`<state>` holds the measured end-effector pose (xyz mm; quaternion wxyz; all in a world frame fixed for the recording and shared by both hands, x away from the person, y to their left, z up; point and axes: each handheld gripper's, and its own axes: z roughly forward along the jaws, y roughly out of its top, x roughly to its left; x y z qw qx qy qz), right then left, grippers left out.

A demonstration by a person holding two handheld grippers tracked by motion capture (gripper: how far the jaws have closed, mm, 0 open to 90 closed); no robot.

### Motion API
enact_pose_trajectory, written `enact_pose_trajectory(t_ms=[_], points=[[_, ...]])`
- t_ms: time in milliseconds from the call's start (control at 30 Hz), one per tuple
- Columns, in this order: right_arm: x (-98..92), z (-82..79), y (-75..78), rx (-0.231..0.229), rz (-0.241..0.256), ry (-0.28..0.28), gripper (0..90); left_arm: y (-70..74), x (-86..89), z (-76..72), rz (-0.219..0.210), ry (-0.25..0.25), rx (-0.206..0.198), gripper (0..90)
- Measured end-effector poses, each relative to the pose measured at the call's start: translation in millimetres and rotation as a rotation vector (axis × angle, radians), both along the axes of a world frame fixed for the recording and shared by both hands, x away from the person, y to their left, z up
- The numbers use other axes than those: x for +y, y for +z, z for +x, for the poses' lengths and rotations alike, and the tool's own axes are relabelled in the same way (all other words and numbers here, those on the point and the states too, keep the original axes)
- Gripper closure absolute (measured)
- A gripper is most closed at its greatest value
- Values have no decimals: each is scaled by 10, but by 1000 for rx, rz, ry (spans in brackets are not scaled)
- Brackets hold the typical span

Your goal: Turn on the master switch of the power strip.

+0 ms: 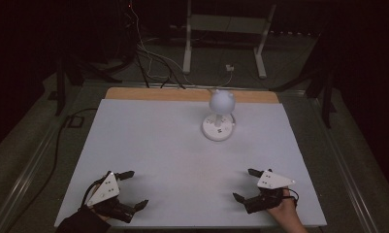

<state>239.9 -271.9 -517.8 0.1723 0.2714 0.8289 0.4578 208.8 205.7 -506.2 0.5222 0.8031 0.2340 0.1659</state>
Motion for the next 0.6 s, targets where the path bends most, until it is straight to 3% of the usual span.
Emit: enact_pose_trajectory(t_ms=[233,600], points=[[18,-21,10,5,2,13,0,-7,-6,-1,10,0,-4,2],[15,-12,-14,52,16,22,0,-6,-9,-2,9,-2,5,2]])
